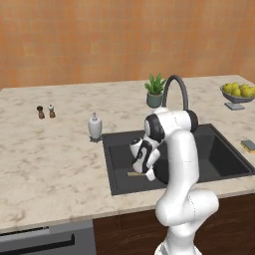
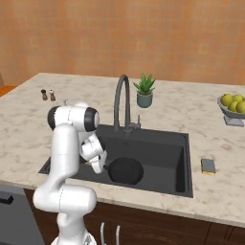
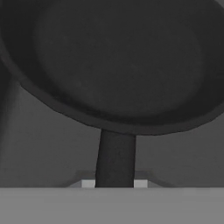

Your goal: Pick the pan and sponge and place them into the sink. Then turn on the water.

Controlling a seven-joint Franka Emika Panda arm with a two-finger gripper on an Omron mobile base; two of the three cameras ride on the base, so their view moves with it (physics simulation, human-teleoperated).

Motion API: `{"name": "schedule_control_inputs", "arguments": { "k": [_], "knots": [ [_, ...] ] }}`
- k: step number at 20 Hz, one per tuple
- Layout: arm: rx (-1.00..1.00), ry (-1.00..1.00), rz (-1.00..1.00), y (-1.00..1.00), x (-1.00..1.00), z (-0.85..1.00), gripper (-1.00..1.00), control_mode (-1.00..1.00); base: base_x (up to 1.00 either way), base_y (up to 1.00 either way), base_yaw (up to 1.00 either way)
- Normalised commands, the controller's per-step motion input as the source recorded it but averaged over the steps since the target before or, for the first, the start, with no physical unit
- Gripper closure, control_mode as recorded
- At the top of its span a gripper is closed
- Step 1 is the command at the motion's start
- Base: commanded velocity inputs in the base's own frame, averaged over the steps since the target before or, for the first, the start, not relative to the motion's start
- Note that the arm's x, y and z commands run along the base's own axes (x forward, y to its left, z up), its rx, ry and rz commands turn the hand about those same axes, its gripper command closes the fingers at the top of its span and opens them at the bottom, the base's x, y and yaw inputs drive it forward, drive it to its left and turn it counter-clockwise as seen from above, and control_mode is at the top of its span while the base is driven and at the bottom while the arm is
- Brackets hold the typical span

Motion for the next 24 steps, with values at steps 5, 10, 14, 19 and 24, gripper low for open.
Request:
{"name": "schedule_control_inputs", "arguments": {
  "k": [5,10,14,19,24],
  "knots": [
    [0.00,0.00,-0.03,0.02,0.29,-0.39,1.00,-1.00,0.00,0.00,0.00],
    [0.00,0.05,0.00,0.00,0.07,-0.07,-1.00,-1.00,0.00,0.00,0.00],
    [-0.03,0.15,0.00,0.02,-0.01,0.48,-1.00,-1.00,0.00,0.00,0.00],
    [-0.01,0.19,0.00,0.00,-0.15,0.94,-1.00,-1.00,0.00,0.00,0.00],
    [-0.01,0.22,0.00,0.00,-0.33,1.00,-1.00,-1.00,0.00,0.00,0.00]
  ]
}}
